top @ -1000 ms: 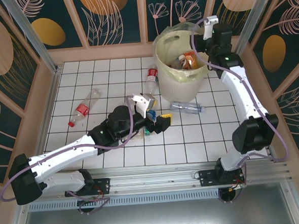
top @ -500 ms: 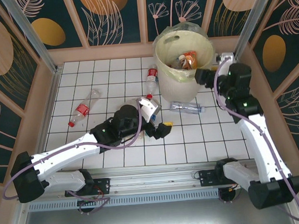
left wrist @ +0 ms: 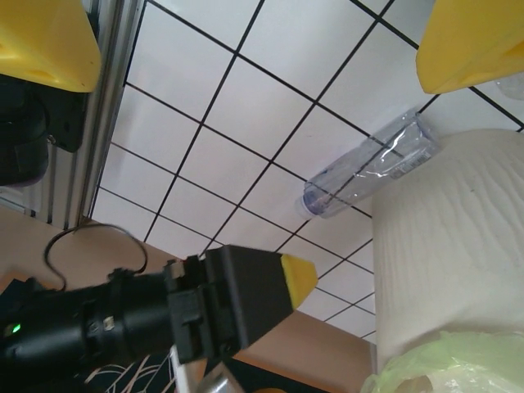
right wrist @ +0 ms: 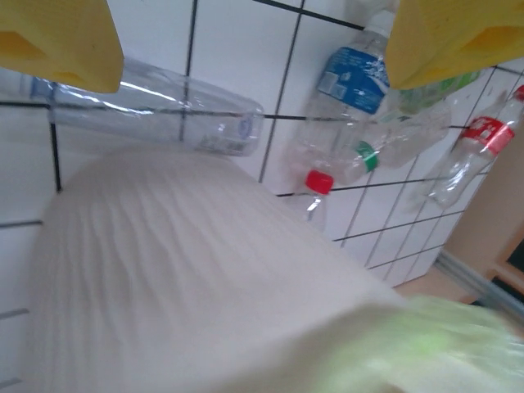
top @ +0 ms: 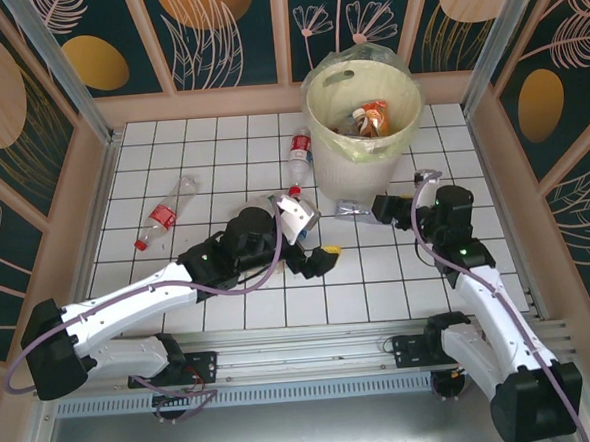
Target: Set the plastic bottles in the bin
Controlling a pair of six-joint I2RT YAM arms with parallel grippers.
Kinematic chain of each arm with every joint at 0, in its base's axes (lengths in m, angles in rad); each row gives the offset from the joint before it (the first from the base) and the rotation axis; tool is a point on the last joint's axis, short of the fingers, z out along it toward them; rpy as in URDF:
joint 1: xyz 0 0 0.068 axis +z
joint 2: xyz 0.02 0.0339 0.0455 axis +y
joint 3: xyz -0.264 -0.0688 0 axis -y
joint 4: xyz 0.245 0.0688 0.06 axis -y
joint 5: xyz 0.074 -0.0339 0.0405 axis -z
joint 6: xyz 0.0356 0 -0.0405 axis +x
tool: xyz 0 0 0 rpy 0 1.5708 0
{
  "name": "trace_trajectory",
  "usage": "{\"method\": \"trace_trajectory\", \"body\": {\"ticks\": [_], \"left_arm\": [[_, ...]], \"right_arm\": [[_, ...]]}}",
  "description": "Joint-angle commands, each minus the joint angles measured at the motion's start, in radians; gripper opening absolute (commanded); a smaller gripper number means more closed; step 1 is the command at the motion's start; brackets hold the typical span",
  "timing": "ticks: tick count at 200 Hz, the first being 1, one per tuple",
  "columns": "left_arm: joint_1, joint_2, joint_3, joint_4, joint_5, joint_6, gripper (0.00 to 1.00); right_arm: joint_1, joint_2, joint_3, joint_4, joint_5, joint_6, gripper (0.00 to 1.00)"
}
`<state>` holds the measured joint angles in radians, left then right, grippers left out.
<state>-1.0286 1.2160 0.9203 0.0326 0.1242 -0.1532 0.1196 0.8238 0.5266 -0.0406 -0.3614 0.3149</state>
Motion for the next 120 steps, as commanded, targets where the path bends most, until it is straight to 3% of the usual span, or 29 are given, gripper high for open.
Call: {"method": "trace_trajectory", "body": {"ticks": [1,66,120], "left_arm": [[-0.005,-0.01,0.008,0.008,0.018,-0.005,0.99],[-0.005,-0.004,-0.007,0.029,0.024,-0.017,0.99],[-0.005,0.013,-0.008,0.039,0.032,-0.026,0.99]], "right_arm": [[-0.045,0.02,-0.054,0.163,0.002,0.093,0.81],[-0.223,0.223,-0.127,0.345,-0.097,0.15,0.75],[-0.272,0.441,-0.097,0.477,-0.191,0.145,0.66]]}}
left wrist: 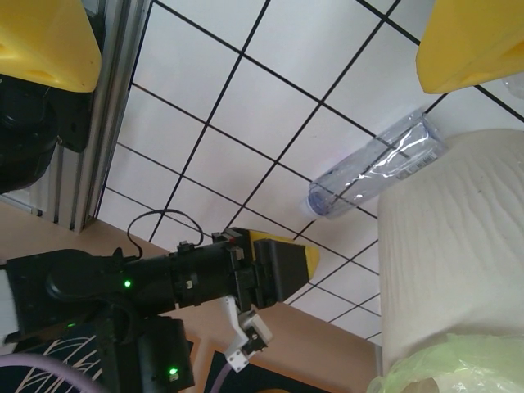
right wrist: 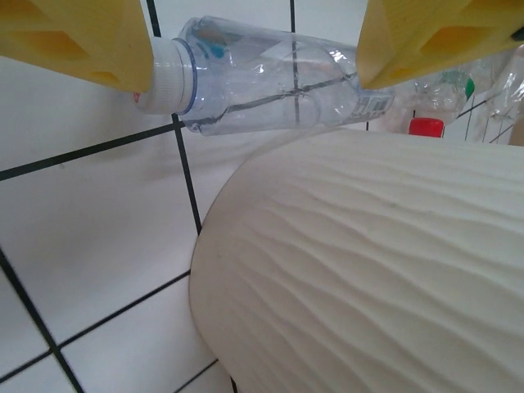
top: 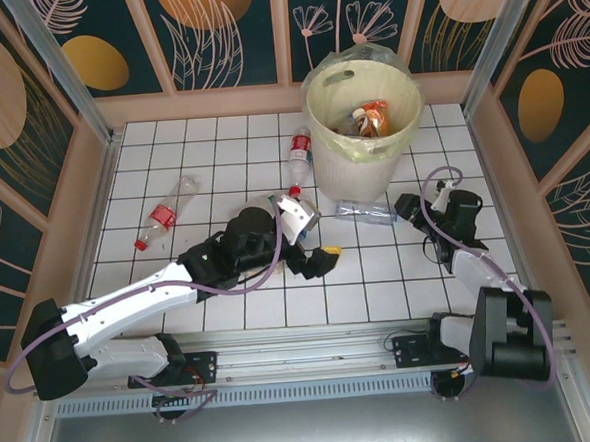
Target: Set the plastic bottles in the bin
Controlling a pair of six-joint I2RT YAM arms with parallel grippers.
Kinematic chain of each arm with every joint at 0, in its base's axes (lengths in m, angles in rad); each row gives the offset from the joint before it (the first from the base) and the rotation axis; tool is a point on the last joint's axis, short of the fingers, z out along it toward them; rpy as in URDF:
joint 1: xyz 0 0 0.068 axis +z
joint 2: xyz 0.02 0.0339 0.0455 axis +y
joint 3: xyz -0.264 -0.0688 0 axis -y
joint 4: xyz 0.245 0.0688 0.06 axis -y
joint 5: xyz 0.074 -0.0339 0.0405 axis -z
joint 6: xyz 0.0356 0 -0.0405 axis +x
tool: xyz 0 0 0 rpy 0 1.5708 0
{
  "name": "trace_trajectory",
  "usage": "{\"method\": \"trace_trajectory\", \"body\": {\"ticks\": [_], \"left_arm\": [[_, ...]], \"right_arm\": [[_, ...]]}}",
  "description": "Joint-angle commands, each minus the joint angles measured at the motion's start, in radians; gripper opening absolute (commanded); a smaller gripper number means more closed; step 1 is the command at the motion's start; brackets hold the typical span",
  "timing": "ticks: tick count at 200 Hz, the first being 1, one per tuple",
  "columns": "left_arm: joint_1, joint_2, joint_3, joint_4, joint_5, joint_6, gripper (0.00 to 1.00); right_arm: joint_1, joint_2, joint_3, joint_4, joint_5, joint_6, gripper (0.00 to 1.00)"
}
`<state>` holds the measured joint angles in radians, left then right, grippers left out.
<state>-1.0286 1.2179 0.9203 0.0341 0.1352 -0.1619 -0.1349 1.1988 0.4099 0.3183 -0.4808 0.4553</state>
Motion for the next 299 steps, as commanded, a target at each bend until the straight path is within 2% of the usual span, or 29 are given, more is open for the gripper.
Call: {"method": "trace_trajectory", "body": {"ticks": [1,24,69,119,207,246,299], "left_arm": [[-0.005,0.011,-0.009,0.038,0.021,-0.017,0.99],[-0.005,0.011,-0.016,0.045,0.02,-0.023,0.99],[-0.004,0.009,-0.031,0.055,0.012,-0.03,0.99],[-0.005,0.012,-0.037,0.065,0.012,-0.031,0.99],[-0.005,-0.013,-0.071,0.095,0.027,-0.044,0.99],[-0.005,-0.017,-0.074,0.096,0.03,-0.043,0.99],[-0.005,-0.024,-0.081,0.099,0.032,-0.045,0.99]], "right_arm": [[-0.018,0.07,0.021,0.12,-0.072,0.005,0.65],[-0.031,0.166,0.061,0.145,-0.095,-0.006,0.61],[-0.034,0.309,0.143,0.167,-0.132,-0.045,0.61],[-0.007,0.353,0.155,0.139,-0.162,-0.071,0.6],[0.095,0.28,0.133,-0.053,-0.045,-0.109,0.59],[0.204,0.207,0.14,-0.174,0.031,-0.148,0.6],[0.329,0.135,0.164,-0.294,0.066,-0.181,0.62]]}}
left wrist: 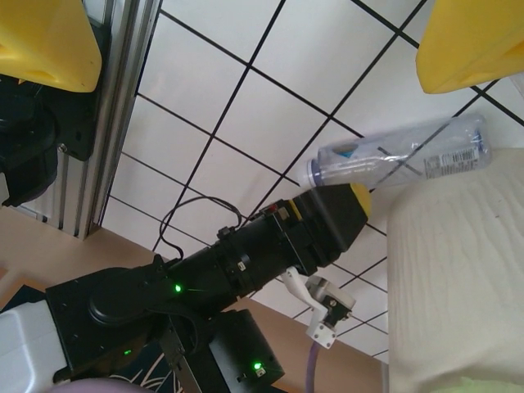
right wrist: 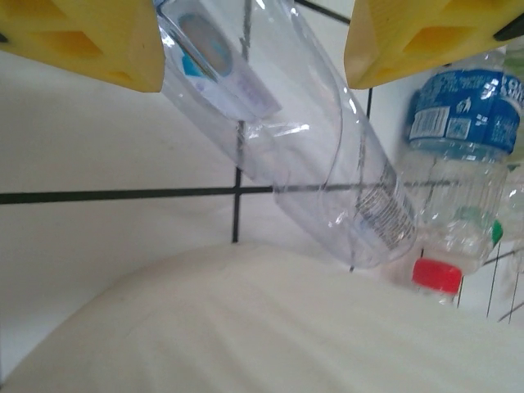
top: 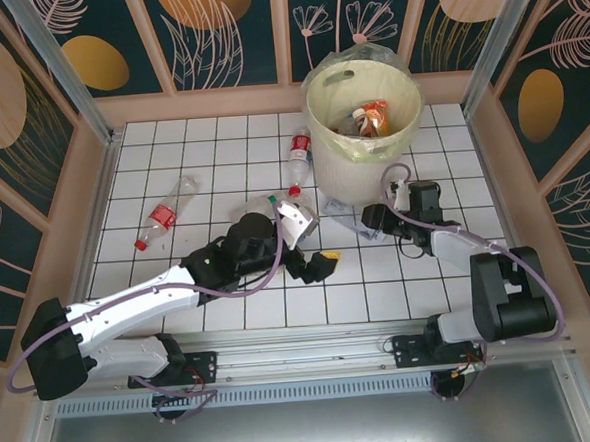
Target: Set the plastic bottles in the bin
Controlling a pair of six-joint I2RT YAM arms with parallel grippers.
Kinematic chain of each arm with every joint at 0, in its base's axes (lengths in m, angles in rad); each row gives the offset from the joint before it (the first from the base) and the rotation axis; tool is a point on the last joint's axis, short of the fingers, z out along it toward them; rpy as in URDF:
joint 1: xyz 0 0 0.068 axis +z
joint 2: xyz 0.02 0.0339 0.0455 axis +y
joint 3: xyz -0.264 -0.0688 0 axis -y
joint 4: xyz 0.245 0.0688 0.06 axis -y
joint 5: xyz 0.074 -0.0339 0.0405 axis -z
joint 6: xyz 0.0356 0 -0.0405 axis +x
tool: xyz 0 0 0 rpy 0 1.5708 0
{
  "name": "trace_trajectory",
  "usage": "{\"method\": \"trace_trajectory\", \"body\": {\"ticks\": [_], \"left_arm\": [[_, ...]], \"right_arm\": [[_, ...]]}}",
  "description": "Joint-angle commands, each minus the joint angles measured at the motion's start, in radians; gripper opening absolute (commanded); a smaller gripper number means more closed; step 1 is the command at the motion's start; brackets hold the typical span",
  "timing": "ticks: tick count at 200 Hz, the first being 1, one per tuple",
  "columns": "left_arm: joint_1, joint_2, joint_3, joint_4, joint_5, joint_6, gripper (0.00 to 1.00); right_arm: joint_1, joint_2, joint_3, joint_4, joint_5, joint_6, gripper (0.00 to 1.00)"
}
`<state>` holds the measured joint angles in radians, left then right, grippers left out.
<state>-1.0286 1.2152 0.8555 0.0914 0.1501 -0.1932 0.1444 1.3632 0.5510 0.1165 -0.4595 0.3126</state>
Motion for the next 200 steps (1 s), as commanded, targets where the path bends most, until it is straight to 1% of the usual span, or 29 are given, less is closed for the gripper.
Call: {"method": "trace_trajectory", "body": {"ticks": [1,18,53,75,107,142,154,161,200], "left_arm": [[-0.005,-0.021,-0.016,0.042,0.017,-0.013,0.99],[-0.005,-0.024,-0.015,0.042,0.016,-0.012,0.99],[-0.004,-0.036,-0.015,0.033,0.01,-0.012,0.99],[-0.005,-0.049,-0.021,0.027,0.0,-0.011,0.99],[-0.004,-0.059,-0.027,0.024,-0.009,-0.011,0.99],[-0.005,-0.063,-0.03,0.024,-0.011,-0.009,0.99],[-0.005,-0.065,-0.031,0.024,-0.012,-0.009,0.99],[-0.005,-0.067,-0.031,0.023,-0.012,-0.009,0.99],[-0.004,-0.081,-0.039,0.021,-0.019,-0.006,0.99]], "right_arm": [[0.052,-0.028,0.024,-0.096,0.046,-0.039,0.62],[0.091,-0.001,0.053,-0.129,0.056,-0.051,0.63],[0.211,0.074,0.125,-0.206,0.181,-0.097,0.66],[0.264,0.102,0.154,-0.227,0.237,-0.107,0.69],[0.325,0.164,0.224,-0.289,0.277,-0.135,0.73],[0.392,0.245,0.301,-0.374,0.325,-0.163,0.73],[0.397,0.267,0.322,-0.396,0.339,-0.166,0.74],[0.422,0.28,0.333,-0.406,0.352,-0.167,0.73],[0.467,0.34,0.381,-0.454,0.43,-0.163,0.73]]}}
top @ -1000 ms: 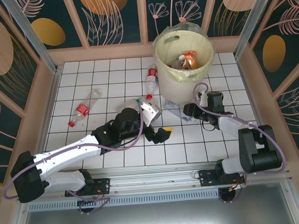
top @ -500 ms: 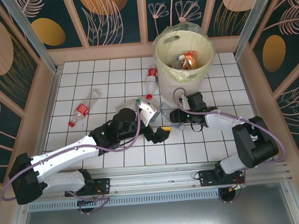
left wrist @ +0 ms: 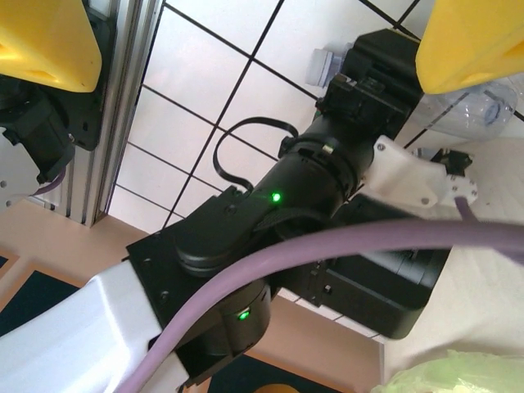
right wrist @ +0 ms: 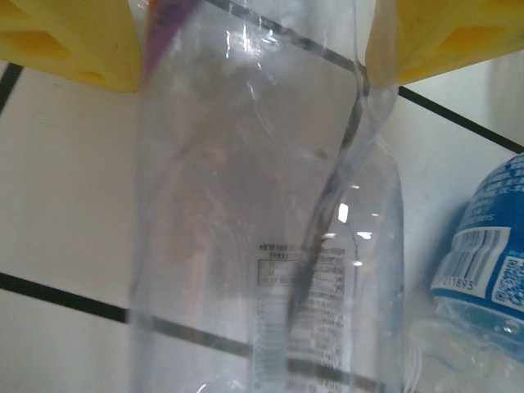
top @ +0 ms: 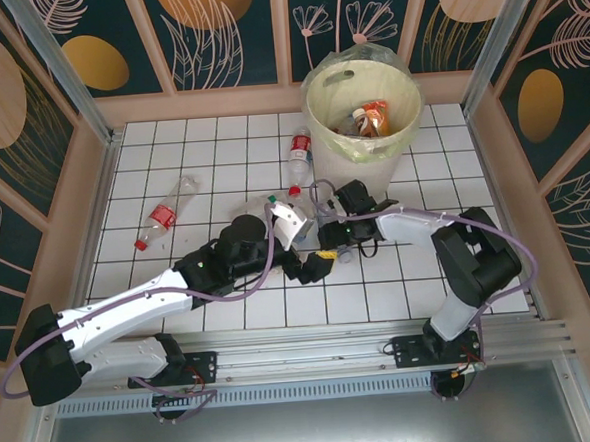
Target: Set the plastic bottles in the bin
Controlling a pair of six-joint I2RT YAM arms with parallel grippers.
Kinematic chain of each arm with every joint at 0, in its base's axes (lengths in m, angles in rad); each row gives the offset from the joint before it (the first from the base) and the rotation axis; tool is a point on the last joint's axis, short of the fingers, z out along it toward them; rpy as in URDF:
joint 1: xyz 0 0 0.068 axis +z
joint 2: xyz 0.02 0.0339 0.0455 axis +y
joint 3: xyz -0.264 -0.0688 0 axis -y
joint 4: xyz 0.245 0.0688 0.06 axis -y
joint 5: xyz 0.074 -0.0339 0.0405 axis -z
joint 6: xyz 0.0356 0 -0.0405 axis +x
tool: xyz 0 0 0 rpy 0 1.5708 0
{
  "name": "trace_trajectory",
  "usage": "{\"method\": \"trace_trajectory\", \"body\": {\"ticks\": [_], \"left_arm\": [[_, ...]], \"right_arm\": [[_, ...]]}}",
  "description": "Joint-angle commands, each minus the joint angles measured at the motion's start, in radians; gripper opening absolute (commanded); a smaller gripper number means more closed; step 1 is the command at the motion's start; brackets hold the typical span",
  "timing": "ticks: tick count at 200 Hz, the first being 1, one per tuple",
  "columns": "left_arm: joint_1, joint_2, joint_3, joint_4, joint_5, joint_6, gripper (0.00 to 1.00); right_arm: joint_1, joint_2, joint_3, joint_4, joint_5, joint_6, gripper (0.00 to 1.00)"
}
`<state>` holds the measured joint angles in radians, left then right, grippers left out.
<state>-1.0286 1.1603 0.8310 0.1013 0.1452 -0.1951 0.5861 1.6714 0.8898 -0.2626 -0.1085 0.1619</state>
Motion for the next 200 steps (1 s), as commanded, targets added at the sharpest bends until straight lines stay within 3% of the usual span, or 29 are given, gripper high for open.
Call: {"method": "trace_trajectory", "body": {"ticks": [1,38,83,147,200], "left_arm": [[-0.005,-0.026,-0.016,0.01,-0.014,-0.004,0.99],[-0.005,-0.046,-0.025,0.011,-0.022,-0.004,0.99],[-0.005,-0.075,-0.046,0.037,-0.03,-0.01,0.99],[-0.005,-0.151,-0.085,0.197,-0.089,-0.084,0.99],[-0.005,-0.188,-0.067,0.267,-0.159,-0.125,0.99]], "right_arm": [[0.026,0.034,0.043,-0.076,0.081,-0.013,0.73],[0.046,0.003,0.045,-0.072,0.109,-0.005,0.66],[0.056,-0.166,0.007,-0.051,0.095,0.004,0.59],[0.059,-0.454,0.005,-0.009,-0.084,0.015,0.58],[0.057,-0.527,0.145,0.016,-0.236,-0.012,0.58]]}}
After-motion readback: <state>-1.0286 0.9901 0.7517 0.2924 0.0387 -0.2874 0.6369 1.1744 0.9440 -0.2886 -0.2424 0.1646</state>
